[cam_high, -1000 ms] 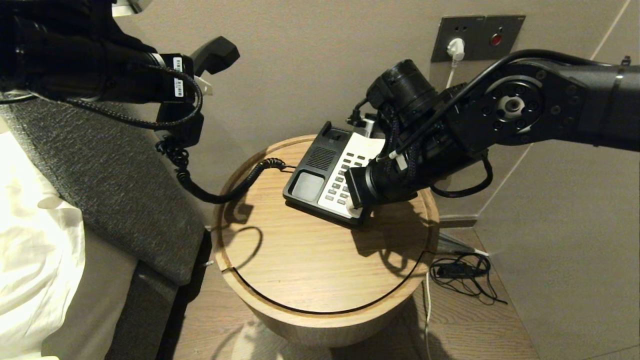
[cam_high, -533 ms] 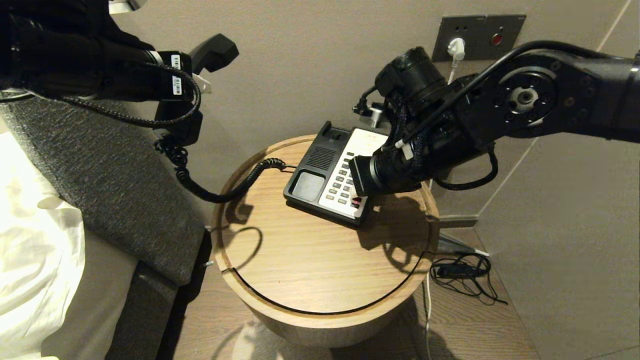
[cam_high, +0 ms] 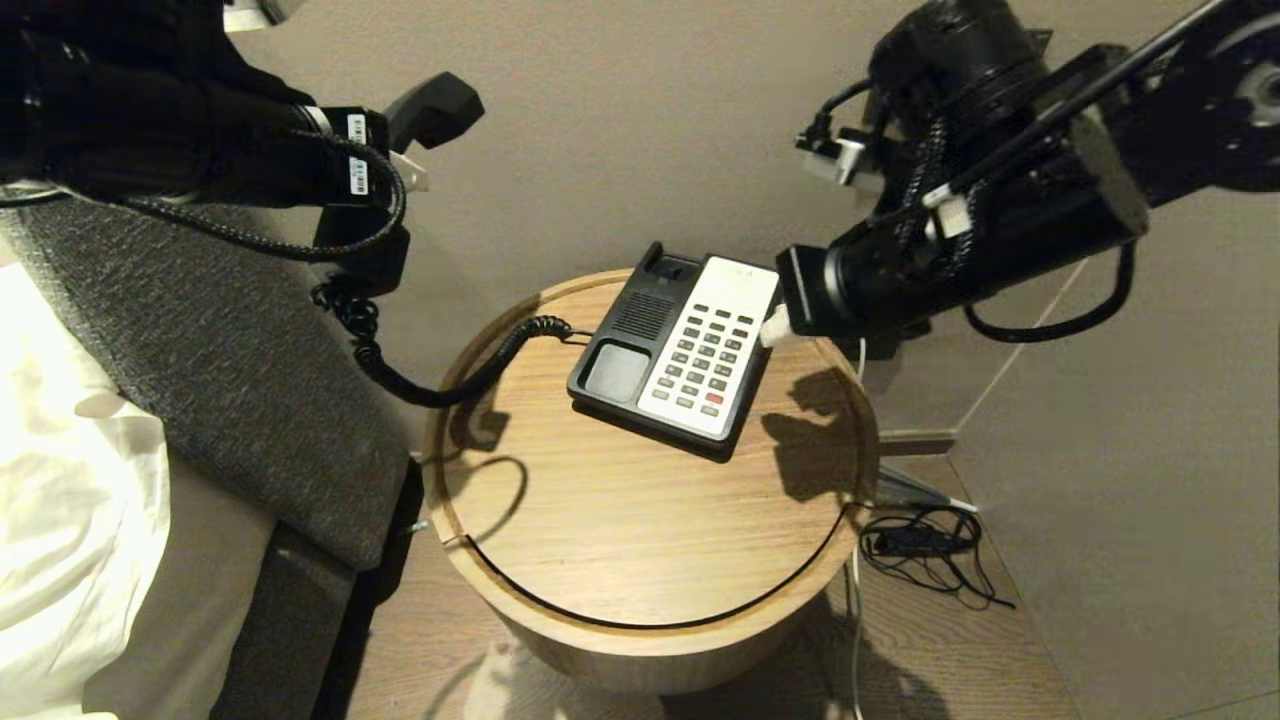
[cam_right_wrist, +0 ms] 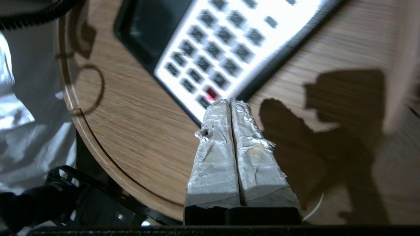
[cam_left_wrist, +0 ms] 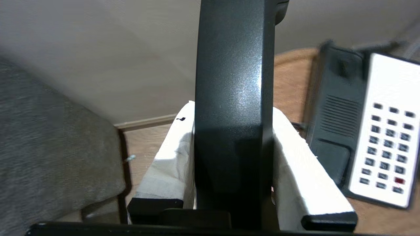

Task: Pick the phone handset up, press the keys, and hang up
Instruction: Put the handset back

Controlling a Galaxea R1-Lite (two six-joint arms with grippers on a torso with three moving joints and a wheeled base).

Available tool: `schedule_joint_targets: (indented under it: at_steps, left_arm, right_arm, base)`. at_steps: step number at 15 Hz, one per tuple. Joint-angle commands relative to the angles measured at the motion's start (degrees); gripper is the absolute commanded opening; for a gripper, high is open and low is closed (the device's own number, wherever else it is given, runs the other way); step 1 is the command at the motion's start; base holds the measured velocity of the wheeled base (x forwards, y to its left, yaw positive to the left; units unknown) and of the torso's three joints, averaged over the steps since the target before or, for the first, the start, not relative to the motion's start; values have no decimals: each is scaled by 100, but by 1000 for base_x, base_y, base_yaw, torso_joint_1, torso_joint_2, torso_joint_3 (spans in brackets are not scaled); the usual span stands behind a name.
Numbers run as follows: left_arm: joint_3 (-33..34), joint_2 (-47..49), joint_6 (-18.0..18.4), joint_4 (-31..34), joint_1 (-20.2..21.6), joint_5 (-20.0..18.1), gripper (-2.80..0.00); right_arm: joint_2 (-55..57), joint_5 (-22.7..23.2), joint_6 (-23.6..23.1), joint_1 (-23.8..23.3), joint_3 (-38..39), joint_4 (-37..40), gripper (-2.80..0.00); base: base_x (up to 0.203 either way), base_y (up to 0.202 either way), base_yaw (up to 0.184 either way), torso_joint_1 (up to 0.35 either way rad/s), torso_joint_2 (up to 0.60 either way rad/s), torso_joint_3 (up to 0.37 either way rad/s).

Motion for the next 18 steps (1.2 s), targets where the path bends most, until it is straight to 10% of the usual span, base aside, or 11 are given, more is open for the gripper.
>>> schedule_joint_targets:
  at_steps: [1, 7, 12, 18]
  left_arm:
    - [12, 157, -6, 7, -186, 9, -280]
    - [-68, 715, 47, -85, -950, 90, -280]
    - [-82, 1130, 59, -92, -1424, 359, -280]
    - [-111, 1429, 117, -108, -1674, 785, -280]
  right_arm:
    - [-603, 1, 118, -418, -22, 146, -280]
    - [-2354, 53, 727, -1601, 30, 978, -280]
    - [-3814, -3, 1820, -1746, 197, 1813, -280]
    - [-4691, -35, 2014, -1745, 990, 1913, -280]
  base:
    - [0, 0, 0, 0, 0, 0]
    - [0, 0, 0, 0, 0, 0]
    - [0, 0, 0, 0, 0, 0]
    - [0, 0, 0, 0, 0, 0]
